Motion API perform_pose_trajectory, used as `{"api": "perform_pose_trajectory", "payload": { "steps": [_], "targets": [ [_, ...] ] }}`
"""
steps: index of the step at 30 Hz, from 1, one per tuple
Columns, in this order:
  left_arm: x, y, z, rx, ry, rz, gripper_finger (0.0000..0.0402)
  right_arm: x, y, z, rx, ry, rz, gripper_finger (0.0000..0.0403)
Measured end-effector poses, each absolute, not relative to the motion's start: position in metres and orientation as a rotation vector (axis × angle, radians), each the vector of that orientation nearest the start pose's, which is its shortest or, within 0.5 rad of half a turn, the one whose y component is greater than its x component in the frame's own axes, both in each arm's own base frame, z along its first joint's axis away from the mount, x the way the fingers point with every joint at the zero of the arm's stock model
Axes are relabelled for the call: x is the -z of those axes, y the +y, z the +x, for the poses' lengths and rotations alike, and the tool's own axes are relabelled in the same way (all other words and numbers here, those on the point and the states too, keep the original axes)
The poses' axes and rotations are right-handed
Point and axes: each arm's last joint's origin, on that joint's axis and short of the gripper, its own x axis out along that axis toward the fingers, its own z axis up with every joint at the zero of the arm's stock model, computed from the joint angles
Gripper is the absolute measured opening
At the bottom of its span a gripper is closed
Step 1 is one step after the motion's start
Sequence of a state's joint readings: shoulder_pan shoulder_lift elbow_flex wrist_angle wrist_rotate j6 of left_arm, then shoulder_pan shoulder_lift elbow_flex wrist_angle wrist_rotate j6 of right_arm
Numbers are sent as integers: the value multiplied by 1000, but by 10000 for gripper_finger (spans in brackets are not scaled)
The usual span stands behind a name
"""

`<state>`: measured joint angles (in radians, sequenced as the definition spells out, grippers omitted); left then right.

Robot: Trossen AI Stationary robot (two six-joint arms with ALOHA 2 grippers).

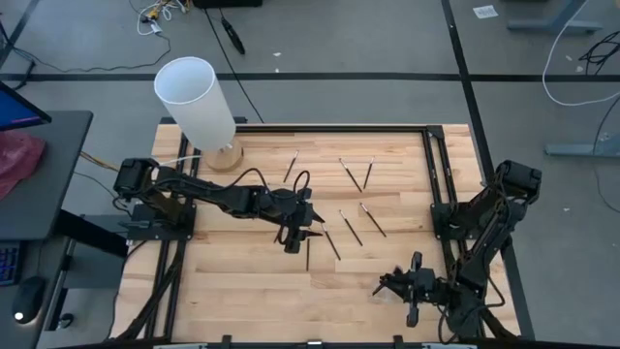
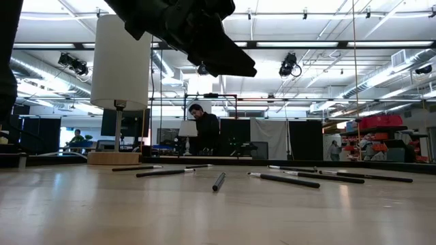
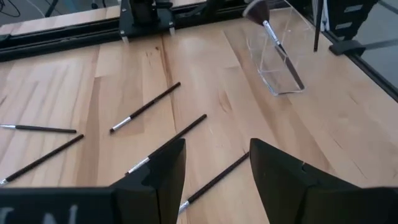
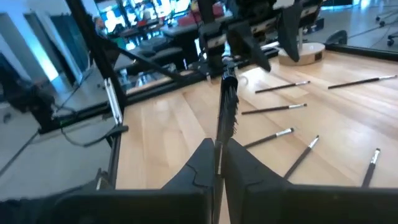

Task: Pick & Place Makeup Supplies
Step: Put the silver makeup brush into the transparent organizer

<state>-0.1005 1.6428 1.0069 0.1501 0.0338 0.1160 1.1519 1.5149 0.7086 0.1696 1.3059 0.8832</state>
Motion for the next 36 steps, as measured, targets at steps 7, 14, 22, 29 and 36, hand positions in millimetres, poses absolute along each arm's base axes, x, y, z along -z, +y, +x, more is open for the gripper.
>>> {"api": "perform_pose_trajectory", "payload": {
  "steps": [7,14,22,29,36],
  "targets": [
    [-225,-37,356,160,474,130,181,-176,234,141,234,212,306,8],
    [-225,-37,355,160,474,129,181,-167,223,146,267,303,360,14],
    [-225,-37,355,160,475,129,181,-166,221,148,263,341,356,34],
    [-225,-37,355,161,477,129,181,-166,221,148,271,336,359,74],
    [-225,-37,355,160,477,128,181,-164,218,147,285,347,337,127]
  ]
}}
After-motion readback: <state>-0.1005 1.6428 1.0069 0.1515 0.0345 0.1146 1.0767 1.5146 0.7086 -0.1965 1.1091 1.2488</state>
